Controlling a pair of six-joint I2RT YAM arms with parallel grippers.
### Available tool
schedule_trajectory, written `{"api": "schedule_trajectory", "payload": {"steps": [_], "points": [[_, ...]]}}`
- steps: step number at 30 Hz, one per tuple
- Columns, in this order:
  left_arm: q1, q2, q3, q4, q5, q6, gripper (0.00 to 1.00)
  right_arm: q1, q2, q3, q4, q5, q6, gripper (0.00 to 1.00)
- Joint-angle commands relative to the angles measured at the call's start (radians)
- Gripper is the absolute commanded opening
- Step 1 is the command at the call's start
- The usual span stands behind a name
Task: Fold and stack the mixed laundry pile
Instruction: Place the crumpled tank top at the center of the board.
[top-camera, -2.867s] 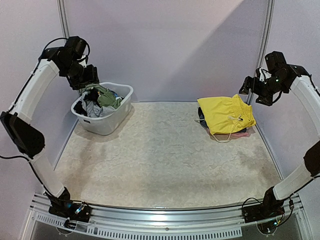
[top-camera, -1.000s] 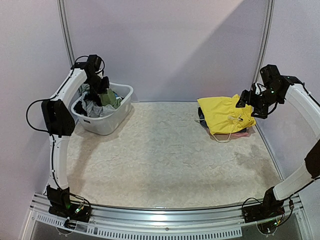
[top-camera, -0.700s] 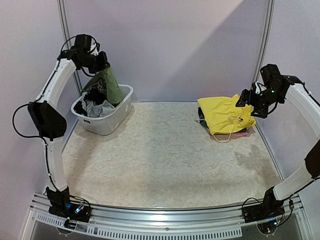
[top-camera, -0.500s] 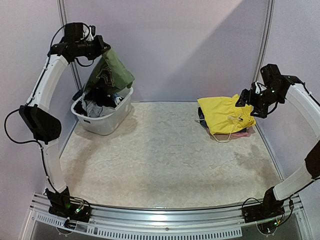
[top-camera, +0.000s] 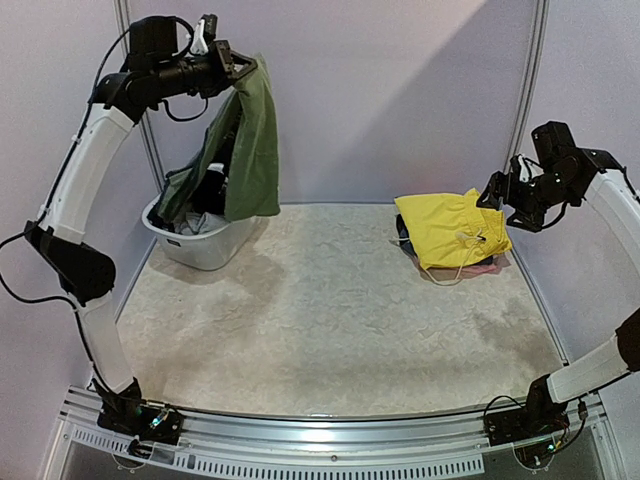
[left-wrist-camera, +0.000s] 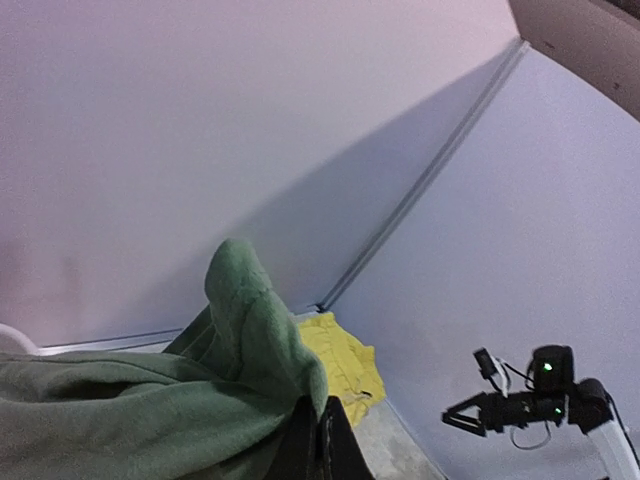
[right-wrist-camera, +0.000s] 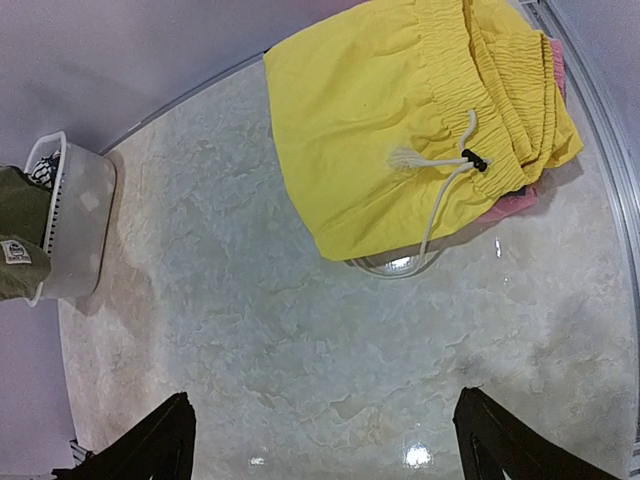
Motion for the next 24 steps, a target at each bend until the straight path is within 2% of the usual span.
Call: {"api": "schedule_trajectory", "payload": {"steps": [1,5,6,8,10,11,12,14,18,21,24], "points": [[-0.166,-0.111,-0.093,0.003,-0.067,0.064,0.00,0.006,-0.038,0.035,-0.045,0.041,-0.023,0.91],[-0.327,-0.136,-0.289,0.068,-0.161,0.041,0.00,0.005,-0.063,0.027,-0.059,0.082,-0.017,0.91],[-0.362,-0.136,-0.354,0.100,-0.176,0.021,0.05,0.006,-0.068,0.022,-0.064,0.100,-0.016,0.91],[-0.425,-0.115,-0.445,0.131,-0.181,-0.023,0.35,0.005,-0.087,0.005,-0.069,0.132,-0.010,0.92],[-0.468,-0.062,-0.477,0.079,-0.168,-0.059,0.77,0.005,-0.109,-0.009,-0.076,0.149,-0.002,0.92],[-0.486,-0.039,-0.476,0.026,-0.167,-0.065,0.93,0.005,-0.117,-0.013,-0.080,0.152,0.000,0.93],[-0.510,-0.020,-0.472,-0.025,-0.176,-0.058,0.99,0.005,-0.127,-0.018,-0.084,0.155,0.008,0.93],[-0.552,-0.019,-0.490,-0.113,-0.246,-0.032,0.99,0.005,-0.148,-0.035,-0.091,0.159,0.014,0.93],[-0.578,-0.115,-0.629,-0.116,-0.353,-0.007,1.00,0.005,-0.192,-0.085,-0.085,0.154,0.025,0.93],[-0.546,-0.178,-0.735,-0.110,-0.394,-0.003,0.98,0.005,-0.210,-0.126,-0.069,0.126,0.034,0.93],[-0.473,-0.184,-0.790,-0.147,-0.383,-0.023,0.89,0.005,-0.223,-0.165,-0.052,0.095,0.048,0.92]]}}
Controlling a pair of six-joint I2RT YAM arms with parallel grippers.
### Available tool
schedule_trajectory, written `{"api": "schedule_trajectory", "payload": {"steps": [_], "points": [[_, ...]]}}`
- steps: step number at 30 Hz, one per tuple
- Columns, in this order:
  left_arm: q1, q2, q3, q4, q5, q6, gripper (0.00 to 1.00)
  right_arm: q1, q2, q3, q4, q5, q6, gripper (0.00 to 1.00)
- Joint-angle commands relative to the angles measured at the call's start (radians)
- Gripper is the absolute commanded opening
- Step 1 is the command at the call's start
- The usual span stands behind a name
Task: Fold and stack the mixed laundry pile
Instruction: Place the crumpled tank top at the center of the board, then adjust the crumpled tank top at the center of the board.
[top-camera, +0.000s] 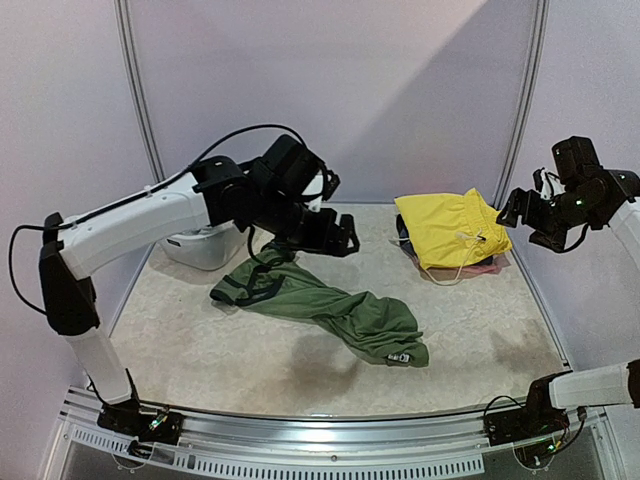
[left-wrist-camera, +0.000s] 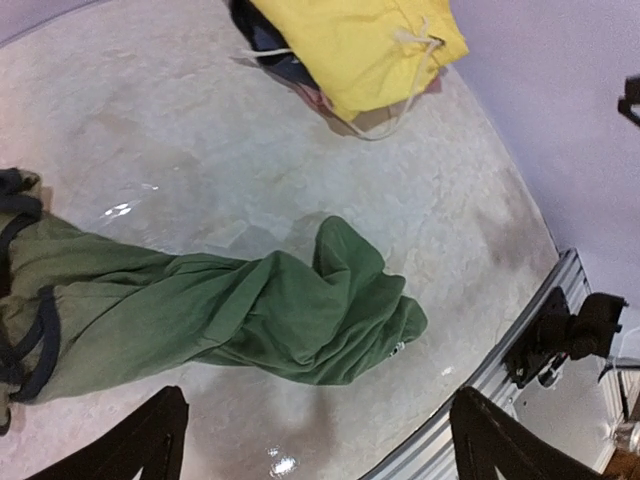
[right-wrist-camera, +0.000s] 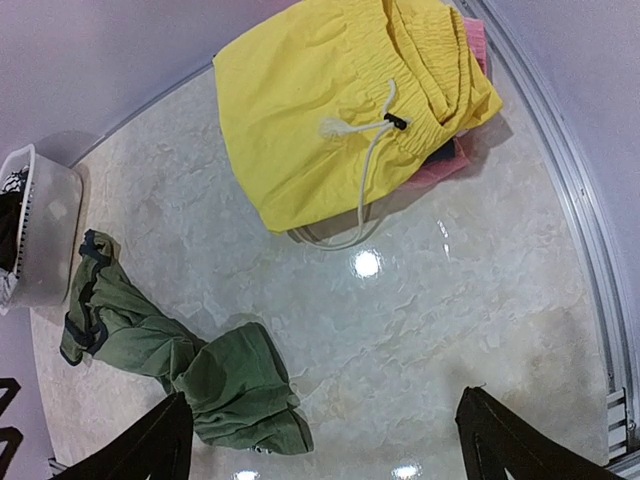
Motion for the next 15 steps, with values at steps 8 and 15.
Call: {"api": "schedule_trajectory", "payload": {"steps": [8,15], "points": [[0.291,-0.003,-0.138,-0.104,0.028,0.047,0.70,0.005,-0.030,-0.094,0.014,-0.058,0.030,0.90],[0.361,0.112,-0.089,-0.132,0.058,0.273,0.61,0.005,-0.032,-0.103,0.001,-0.063,0.034,0.90]]}}
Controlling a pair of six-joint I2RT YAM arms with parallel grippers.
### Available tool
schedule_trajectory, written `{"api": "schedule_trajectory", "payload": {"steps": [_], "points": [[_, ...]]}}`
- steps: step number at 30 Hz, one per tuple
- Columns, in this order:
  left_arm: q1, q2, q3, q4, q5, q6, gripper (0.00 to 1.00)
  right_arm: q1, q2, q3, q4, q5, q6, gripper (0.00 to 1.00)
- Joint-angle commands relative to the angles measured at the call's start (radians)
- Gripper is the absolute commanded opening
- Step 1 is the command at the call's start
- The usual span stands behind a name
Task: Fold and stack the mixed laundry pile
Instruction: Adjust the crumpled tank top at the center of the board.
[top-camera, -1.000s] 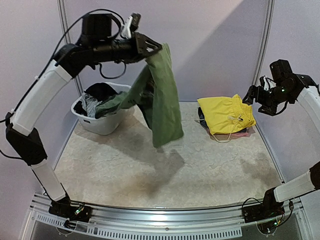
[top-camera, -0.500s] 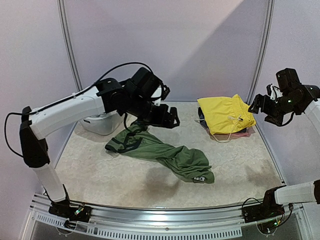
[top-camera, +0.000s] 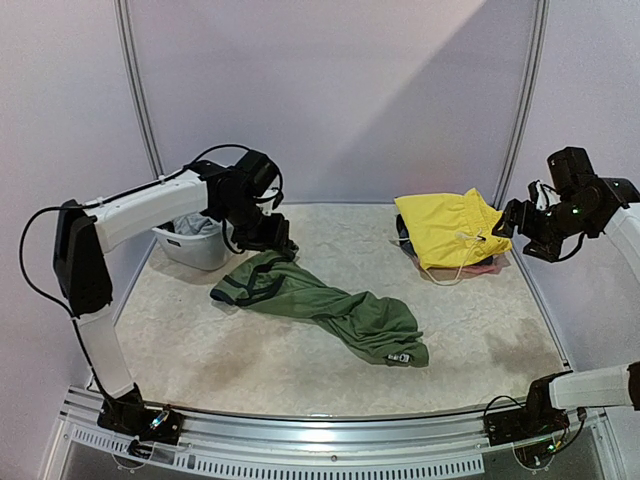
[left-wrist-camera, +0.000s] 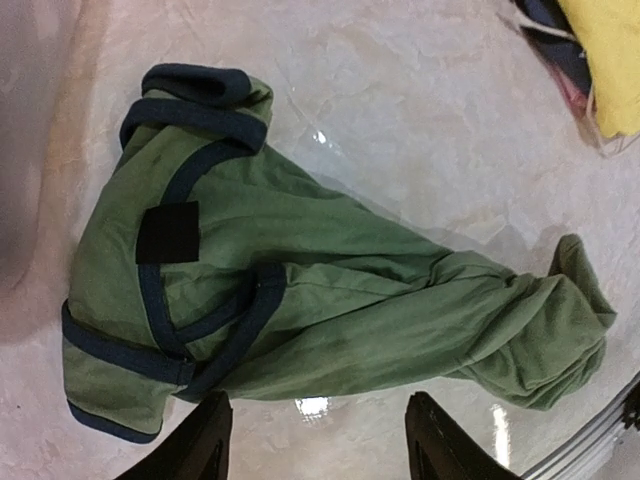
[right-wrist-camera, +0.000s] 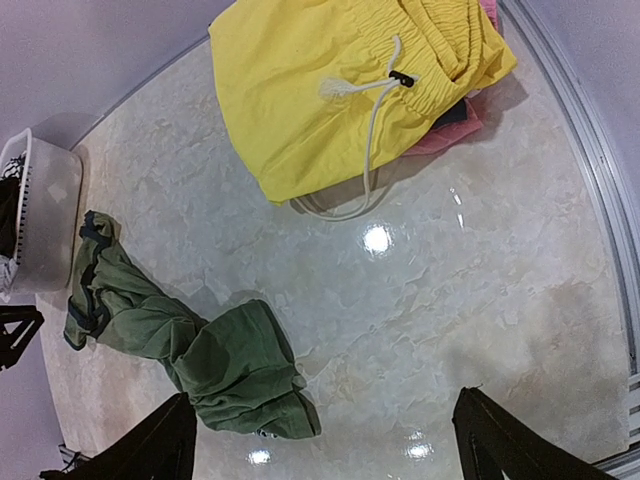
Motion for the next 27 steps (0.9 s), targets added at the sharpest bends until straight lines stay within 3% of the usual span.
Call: {"api": "schedule_trajectory", "payload": {"steps": [1,14,27], "points": [[0.034,0.083,0.044,-0.049,0.047,0.167,0.60,0.005,-0.016,-0.021,-0.004,-0.011,0.010,0.90],[0.130,0.317,0.107,-0.057,0.176,0.263,0.43,0.005,0.032,0.018,-0.007,0.007,0.021,0.88],[0.131,0.402,0.134,-0.031,0.281,0.264,0.42,0.005,0.090,0.037,0.008,0.004,0.033,0.87]]}}
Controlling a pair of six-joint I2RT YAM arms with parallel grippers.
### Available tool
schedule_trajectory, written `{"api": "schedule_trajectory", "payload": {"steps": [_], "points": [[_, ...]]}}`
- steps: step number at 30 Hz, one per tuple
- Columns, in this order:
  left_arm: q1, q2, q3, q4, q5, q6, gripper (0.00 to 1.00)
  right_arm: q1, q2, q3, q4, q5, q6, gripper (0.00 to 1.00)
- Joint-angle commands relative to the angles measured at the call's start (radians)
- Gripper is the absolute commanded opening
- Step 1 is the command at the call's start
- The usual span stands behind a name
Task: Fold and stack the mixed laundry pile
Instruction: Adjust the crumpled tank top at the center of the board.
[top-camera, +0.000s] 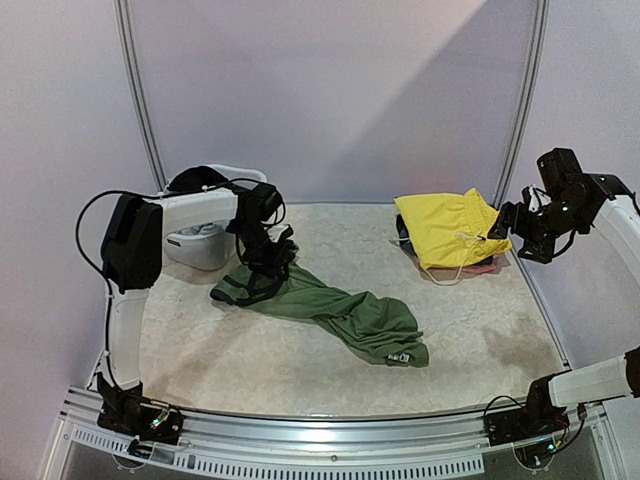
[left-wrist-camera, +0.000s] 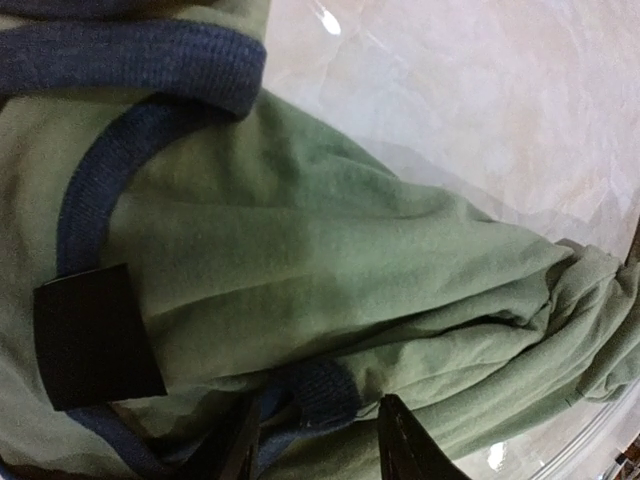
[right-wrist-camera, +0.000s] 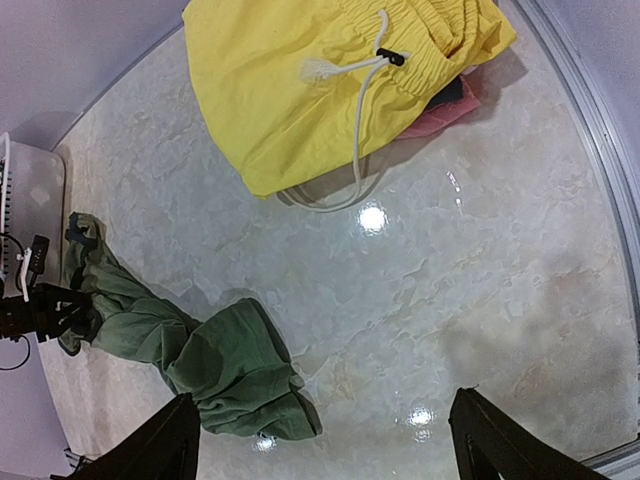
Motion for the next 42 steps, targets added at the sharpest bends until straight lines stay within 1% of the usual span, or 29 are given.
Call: {"api": "schedule_trajectory", "payload": {"steps": [1,3,4,6,7,11,18,23,29,33,38,42], "points": [[0.000,0.049,0.012,0.019,0.054,0.005,0.40,0.006,0.023,0.032,0.007,0.005,0.002,0.87],[-0.002,0.060,0.018,0.029,0.075,-0.001,0.28,0.005,0.029,0.035,0.006,0.003,-0.002,0.87],[-0.003,0.062,0.021,0.033,0.081,-0.004,0.21,0.006,0.031,0.037,0.005,0.003,-0.004,0.87],[-0.006,0.058,0.027,0.034,0.080,-0.013,0.01,0.005,0.034,0.040,0.002,0.001,-0.008,0.87],[-0.007,0.050,0.027,0.034,0.076,-0.016,0.00,0.005,0.038,0.040,0.001,0.000,-0.009,0.87],[-0.019,-0.032,-0.012,0.029,0.041,-0.038,0.00,0.005,0.042,0.042,-0.004,-0.010,-0.016,0.87],[-0.073,-0.324,-0.200,0.056,-0.034,-0.062,0.00,0.022,0.046,0.026,-0.001,-0.064,-0.041,0.86],[-0.155,-0.535,-0.416,0.055,-0.148,-0.093,0.00,0.098,0.051,-0.009,0.031,-0.080,-0.047,0.86],[-0.257,-0.783,-0.714,0.108,-0.211,-0.265,0.00,0.226,0.102,-0.049,0.103,-0.070,-0.022,0.84],[-0.310,-0.838,-0.833,0.096,-0.296,-0.362,0.00,0.314,0.177,-0.030,0.161,-0.076,0.000,0.82],[-0.341,-0.847,-0.922,0.088,-0.372,-0.462,0.00,0.426,0.346,0.058,0.196,-0.070,-0.009,0.81],[-0.348,-0.830,-1.012,0.101,-0.391,-0.567,0.00,0.456,0.473,0.122,0.235,-0.075,-0.014,0.81]]}}
